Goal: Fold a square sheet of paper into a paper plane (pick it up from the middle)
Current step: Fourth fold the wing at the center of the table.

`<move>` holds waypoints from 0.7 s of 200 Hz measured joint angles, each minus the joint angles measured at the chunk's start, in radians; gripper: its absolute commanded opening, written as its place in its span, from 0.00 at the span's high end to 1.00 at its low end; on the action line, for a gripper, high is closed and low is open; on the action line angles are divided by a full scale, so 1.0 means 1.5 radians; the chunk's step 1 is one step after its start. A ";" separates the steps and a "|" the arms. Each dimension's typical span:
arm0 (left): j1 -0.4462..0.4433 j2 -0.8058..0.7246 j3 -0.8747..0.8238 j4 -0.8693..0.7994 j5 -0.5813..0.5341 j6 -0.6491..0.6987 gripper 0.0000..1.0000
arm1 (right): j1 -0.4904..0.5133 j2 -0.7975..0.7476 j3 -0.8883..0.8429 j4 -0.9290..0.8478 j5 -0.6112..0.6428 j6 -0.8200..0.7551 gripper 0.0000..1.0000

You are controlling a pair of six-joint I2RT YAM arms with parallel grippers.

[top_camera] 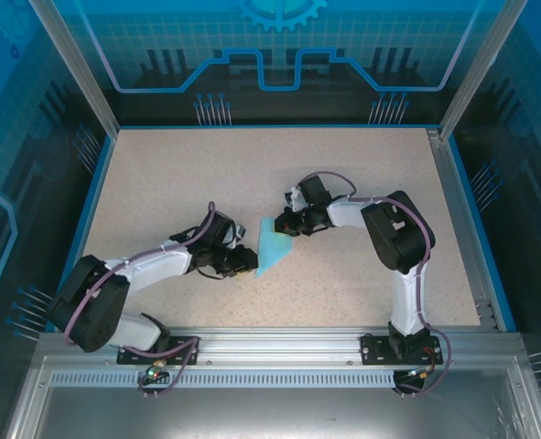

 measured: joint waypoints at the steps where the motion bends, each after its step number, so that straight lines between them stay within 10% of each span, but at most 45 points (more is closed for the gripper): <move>1: 0.001 0.000 0.001 0.000 -0.001 0.000 0.68 | 0.000 0.000 0.001 -0.001 0.000 0.001 0.91; 140: 0.020 0.225 0.229 -0.081 -0.090 0.104 0.62 | -0.009 -0.173 -0.087 -0.099 0.083 0.034 0.71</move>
